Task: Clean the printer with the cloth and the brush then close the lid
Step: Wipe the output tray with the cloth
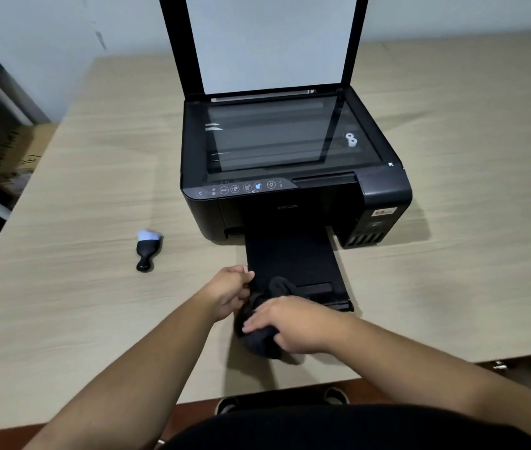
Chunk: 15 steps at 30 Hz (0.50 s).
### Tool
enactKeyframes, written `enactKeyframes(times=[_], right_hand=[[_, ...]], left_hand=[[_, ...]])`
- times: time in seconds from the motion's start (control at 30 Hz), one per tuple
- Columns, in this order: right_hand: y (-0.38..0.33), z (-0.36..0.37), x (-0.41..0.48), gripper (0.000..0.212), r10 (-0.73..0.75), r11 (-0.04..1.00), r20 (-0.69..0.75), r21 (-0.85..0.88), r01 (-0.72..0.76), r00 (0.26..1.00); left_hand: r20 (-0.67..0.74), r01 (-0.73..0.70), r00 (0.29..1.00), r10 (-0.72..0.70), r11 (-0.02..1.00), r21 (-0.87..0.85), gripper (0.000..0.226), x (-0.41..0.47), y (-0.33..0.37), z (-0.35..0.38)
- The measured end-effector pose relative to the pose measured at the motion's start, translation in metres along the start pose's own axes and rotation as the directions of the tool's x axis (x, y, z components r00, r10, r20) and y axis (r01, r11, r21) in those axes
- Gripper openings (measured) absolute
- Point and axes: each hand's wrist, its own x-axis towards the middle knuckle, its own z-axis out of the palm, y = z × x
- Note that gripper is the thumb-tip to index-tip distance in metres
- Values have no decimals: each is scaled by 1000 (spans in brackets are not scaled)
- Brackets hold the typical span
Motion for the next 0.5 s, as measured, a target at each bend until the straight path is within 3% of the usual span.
enactKeyframes(times=[0.07, 0.17, 0.27, 0.4, 0.5], right_hand=[[11, -5, -16, 60, 33, 999, 19, -4, -33, 999], [46, -27, -60, 53, 179, 984, 17, -15, -179, 984], [64, -47, -90, 51, 325, 946, -14, 16, -325, 946], [24, -46, -54, 48, 190, 982, -114, 36, -187, 975], [0, -19, -15, 53, 45, 999, -28, -26, -45, 999]], left_hand=[[11, 11, 1000, -11, 1000, -14, 26, -1, 0, 1], [39, 15, 999, -13, 999, -50, 12, 0, 0, 3], [32, 6, 999, -5, 999, -51, 12, 0, 0, 4], [5, 12, 1000, -12, 999, -48, 30, 0, -1, 3], [-12, 3, 1000, -3, 999, -32, 31, -3, 2, 3]])
